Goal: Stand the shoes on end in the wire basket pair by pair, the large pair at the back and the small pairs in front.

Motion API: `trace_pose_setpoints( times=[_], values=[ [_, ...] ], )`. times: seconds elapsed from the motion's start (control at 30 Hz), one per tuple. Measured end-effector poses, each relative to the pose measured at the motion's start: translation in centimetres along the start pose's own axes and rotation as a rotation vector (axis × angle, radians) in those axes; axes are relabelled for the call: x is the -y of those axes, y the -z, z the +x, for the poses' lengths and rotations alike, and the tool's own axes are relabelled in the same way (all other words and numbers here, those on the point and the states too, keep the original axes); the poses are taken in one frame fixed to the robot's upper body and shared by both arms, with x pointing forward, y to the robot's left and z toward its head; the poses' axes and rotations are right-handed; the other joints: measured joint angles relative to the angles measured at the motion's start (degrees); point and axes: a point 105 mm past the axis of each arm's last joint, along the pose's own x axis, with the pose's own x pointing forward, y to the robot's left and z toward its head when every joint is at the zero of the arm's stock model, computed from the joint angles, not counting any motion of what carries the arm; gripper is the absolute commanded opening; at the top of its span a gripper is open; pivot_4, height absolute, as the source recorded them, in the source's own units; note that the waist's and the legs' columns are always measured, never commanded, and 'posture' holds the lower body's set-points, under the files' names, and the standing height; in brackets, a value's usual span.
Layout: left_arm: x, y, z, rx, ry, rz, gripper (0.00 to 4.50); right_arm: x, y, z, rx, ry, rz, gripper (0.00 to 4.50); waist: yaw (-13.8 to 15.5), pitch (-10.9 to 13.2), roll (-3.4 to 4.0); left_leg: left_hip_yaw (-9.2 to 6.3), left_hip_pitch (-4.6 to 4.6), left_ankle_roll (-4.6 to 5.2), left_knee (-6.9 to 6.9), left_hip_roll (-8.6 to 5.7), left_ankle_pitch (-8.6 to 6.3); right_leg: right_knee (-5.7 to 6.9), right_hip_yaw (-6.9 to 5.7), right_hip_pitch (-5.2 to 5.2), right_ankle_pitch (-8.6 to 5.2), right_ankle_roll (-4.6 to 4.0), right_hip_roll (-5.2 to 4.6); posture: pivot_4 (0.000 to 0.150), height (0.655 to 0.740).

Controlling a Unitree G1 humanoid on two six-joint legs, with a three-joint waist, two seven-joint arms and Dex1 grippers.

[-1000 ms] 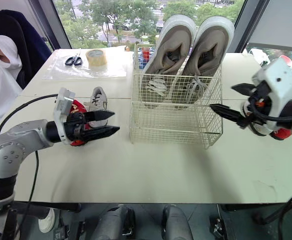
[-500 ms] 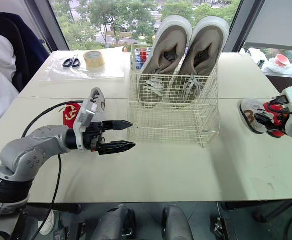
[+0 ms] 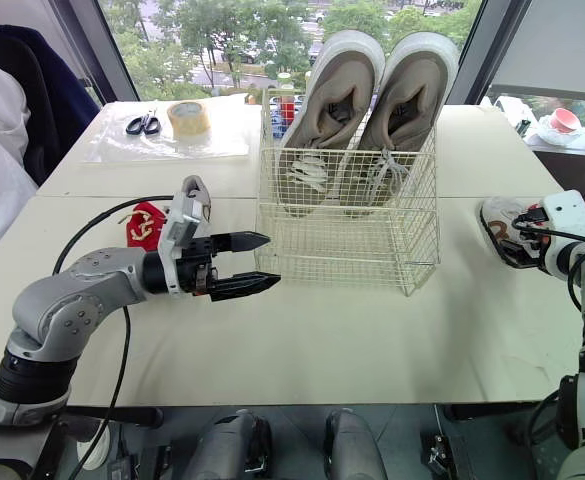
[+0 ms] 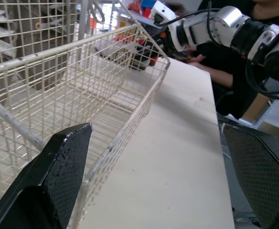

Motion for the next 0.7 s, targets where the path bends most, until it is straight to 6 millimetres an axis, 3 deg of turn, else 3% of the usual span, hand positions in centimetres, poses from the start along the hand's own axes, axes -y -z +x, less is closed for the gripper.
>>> trace_pose_setpoints(
  times=[0.17,0.33,0.43,0.57,0.7],
  values=[
    [0.0,-0.1,0.0,-0.001,-0.01,0.009,4.5,0.0,-0.2,0.1,0.006,-0.014,-0.013,0.16,-0.1,0.0,0.0,0.0,0.02,-0.02,0.0,0.01,0.01,0.0,0.0,0.01,0.0,0.0,0.0,0.15,0.74],
    [-0.1,-0.3,0.1,-0.002,-0.01,0.022,4.5,-0.5,-0.4,0.0,0.014,-0.024,-0.058,0.16,0.0,0.0,0.01,0.01,0.01,-0.03,0.0,0.0,0.02,0.0,0.0,0.01,0.0,0.0,-0.02,0.15,0.74],
    [-0.5,-0.9,0.2,0.005,-0.007,0.039,4.5,-0.8,-1.8,-0.8,0.068,-0.019,-0.086,0.16,0.0,0.0,0.1,0.02,0.0,-0.06,0.0,0.01,0.04,0.01,0.0,-0.01,0.0,0.01,-0.02,0.15,0.74],
    [-1.0,-1.8,0.2,0.03,0.004,0.059,4.5,-0.6,-5.7,-4.1,0.216,0.009,-0.075,0.16,0.4,0.0,0.29,0.02,-0.06,-0.11,-0.04,0.02,0.06,0.03,0.0,-0.1,0.0,0.01,-0.02,0.15,0.74],
    [-1.5,-2.2,0.1,0.043,0.01,0.061,4.5,-0.9,-7.8,-7.5,0.298,0.02,-0.097,0.16,0.6,0.0,0.27,0.0,-0.08,-0.02,-0.03,0.01,0.01,0.0,-0.04,-0.07,0.0,0.02,-0.02,0.15,0.74]
  ],
)
